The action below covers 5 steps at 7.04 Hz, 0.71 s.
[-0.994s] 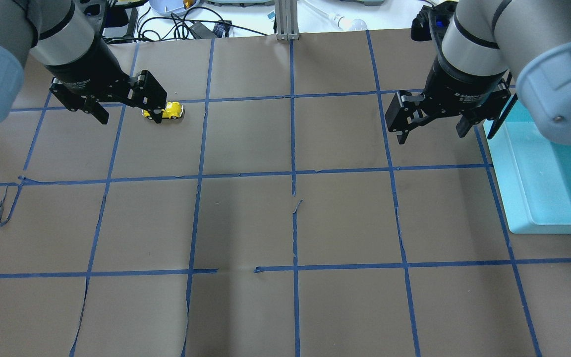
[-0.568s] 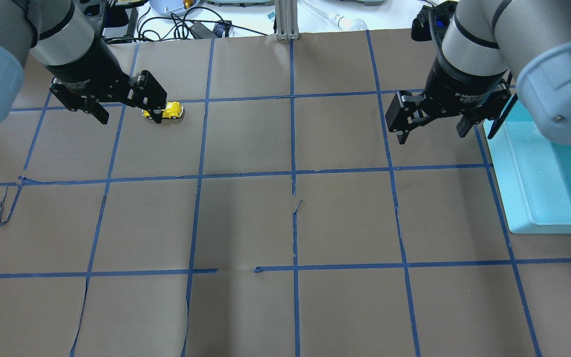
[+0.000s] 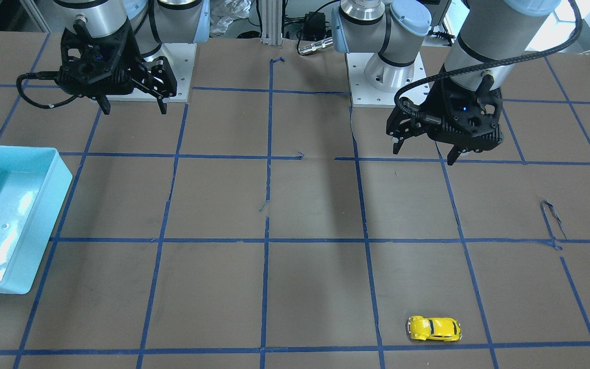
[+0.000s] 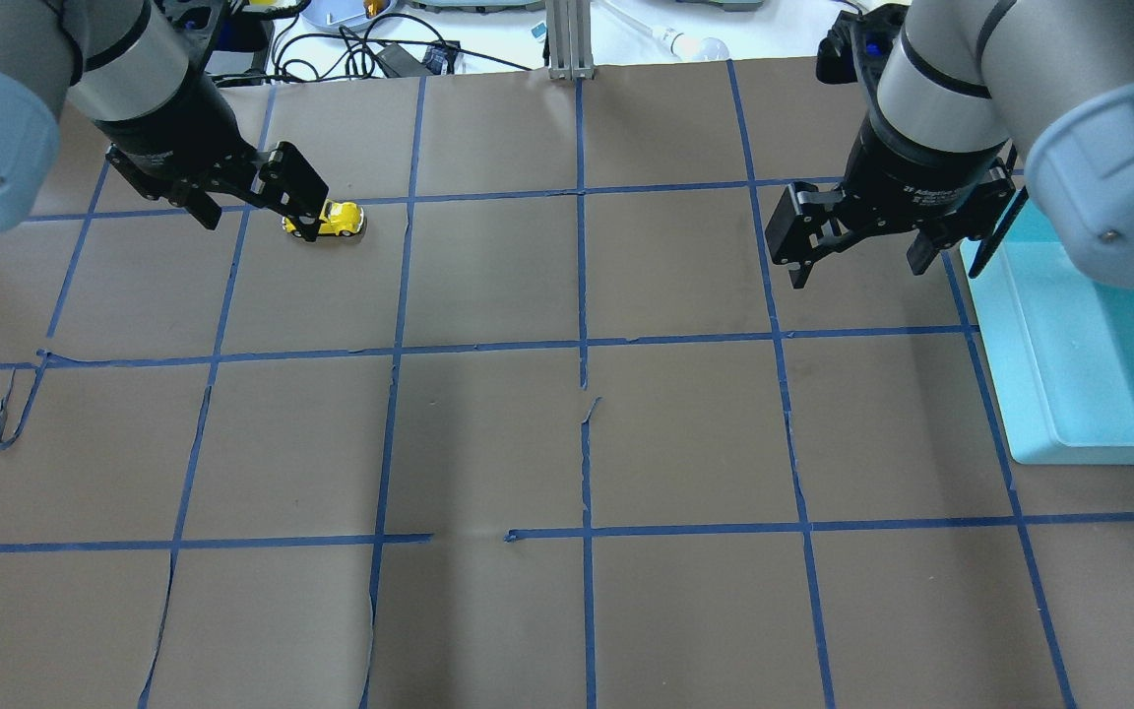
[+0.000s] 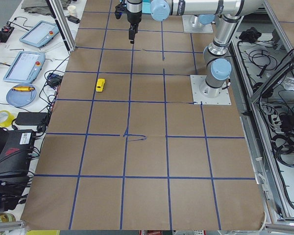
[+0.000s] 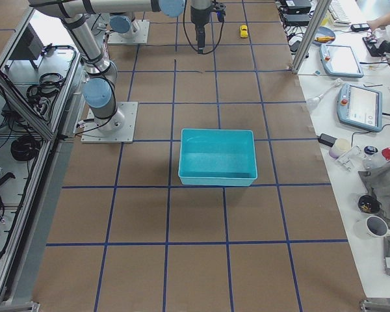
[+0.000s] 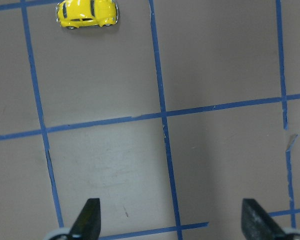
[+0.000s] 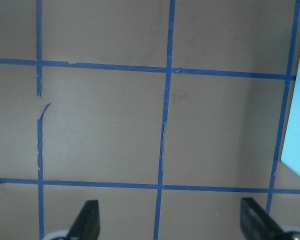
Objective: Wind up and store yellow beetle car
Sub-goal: 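Lower the left gripper over the yellow toy beetle car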
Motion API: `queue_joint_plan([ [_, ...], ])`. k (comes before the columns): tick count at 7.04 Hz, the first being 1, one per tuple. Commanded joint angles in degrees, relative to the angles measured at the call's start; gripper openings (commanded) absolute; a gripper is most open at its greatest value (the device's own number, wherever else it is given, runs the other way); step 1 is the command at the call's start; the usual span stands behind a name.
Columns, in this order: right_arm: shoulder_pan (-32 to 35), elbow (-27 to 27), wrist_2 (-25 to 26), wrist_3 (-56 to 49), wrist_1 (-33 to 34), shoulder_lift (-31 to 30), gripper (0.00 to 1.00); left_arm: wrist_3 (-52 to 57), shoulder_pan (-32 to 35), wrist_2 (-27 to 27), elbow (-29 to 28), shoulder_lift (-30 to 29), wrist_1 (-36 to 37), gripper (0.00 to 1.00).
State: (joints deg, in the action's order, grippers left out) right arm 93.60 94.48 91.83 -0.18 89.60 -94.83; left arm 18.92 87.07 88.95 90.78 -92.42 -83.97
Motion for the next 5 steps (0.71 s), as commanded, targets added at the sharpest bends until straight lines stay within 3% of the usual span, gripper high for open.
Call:
queue_joint_plan([
  [1, 0.0, 0.0, 0.0, 0.0, 0.0, 0.0, 1.0, 24.5, -0.8, 0.7, -0.1, -6.3, 5.8, 1.0],
  [3, 0.0, 0.0, 0.0, 0.0, 0.0, 0.0, 1.0, 39.8, -3.2, 0.2, -1.9, -15.6, 15.7, 1.0],
  [4, 0.0, 0.0, 0.0, 0.0, -0.1, 0.0, 1.0, 51.4, -3.6, 0.2, -4.9, -20.4, 16.8, 1.0],
  [5, 0.0, 0.0, 0.0, 0.0, -0.1, 0.0, 1.0, 55.2, -4.2, 0.3, -8.6, -25.0, 16.9, 1.0],
])
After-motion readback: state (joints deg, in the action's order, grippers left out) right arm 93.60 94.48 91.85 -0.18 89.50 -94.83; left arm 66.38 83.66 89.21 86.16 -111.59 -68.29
